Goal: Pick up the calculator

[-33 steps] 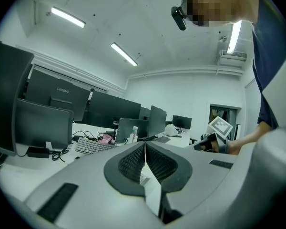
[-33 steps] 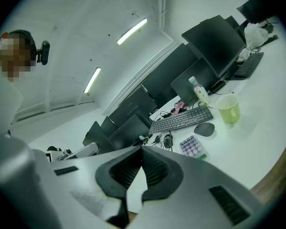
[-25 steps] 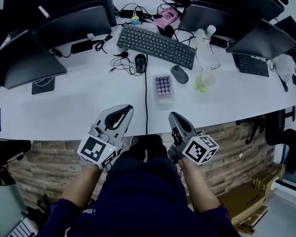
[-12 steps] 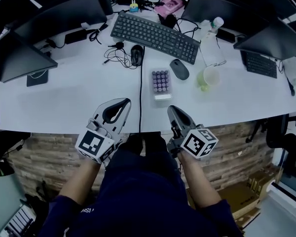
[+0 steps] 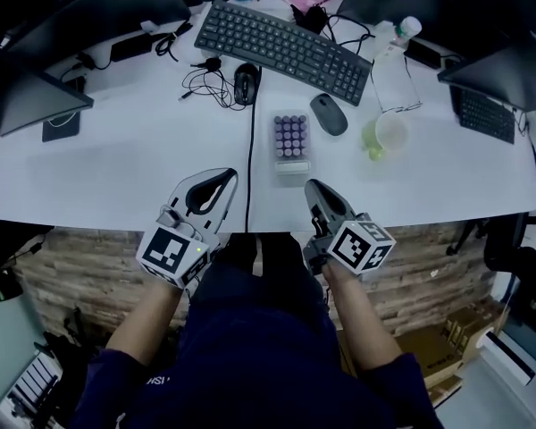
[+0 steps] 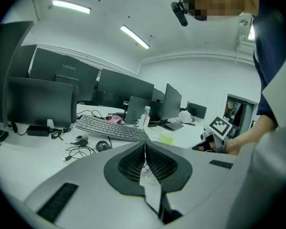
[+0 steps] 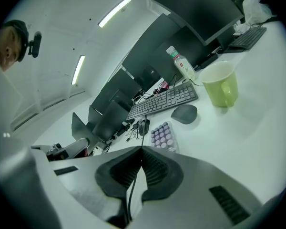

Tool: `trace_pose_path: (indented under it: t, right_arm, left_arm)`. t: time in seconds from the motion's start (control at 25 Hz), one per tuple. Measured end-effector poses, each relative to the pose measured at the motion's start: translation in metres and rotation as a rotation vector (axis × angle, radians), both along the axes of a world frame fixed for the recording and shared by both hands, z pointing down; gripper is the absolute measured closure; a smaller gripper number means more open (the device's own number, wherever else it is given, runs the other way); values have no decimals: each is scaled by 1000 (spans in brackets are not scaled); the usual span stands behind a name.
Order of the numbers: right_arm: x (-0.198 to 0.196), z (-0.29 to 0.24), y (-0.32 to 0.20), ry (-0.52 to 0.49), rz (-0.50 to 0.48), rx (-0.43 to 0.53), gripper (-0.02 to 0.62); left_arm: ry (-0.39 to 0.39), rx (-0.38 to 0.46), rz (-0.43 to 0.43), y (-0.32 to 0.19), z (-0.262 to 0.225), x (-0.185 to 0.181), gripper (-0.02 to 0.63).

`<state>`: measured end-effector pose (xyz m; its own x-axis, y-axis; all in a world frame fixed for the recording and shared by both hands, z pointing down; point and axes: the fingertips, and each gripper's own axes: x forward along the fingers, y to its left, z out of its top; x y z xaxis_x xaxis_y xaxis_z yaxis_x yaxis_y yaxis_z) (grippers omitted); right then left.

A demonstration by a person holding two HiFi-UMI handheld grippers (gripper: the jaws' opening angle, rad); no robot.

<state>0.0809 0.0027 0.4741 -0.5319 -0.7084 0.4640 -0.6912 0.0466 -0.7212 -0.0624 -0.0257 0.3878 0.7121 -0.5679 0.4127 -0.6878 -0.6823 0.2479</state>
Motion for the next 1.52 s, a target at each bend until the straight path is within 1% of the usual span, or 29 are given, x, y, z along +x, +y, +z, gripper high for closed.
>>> trace_pose_path:
  t: [0.12, 0.28, 0.4, 0.68, 0.96, 1.08, 1.28, 1.52]
  right_arm:
    - [4, 14, 0, 1, 6, -21, 592]
    - [9, 30, -1, -4, 14, -50, 590]
    - [11, 41, -1, -12, 15, -68, 578]
    - [15, 58, -4, -20, 22, -99, 555]
    - [18, 67, -5, -24, 23, -122, 522]
    - [19, 69, -5, -29, 26, -128, 508]
    - [18, 73, -6, -51, 28, -142, 471]
    - [15, 80, -9, -89, 42, -171, 445]
  left_arm:
    - [-16, -26, -12, -1, 11, 1, 574]
    - [-19, -34, -17, 0, 21, 3, 574]
    - [-15, -31, -15, 0, 26, 4, 574]
    - [-15, -57, -15, 3, 38, 6, 574]
    - [-28, -88, -24, 4, 46, 8, 574]
    - [-15, -83, -16, 6, 47, 10, 574]
    - [-14, -85, -16, 6, 49, 11, 574]
    - [-13, -93, -28, 6, 51, 8, 574]
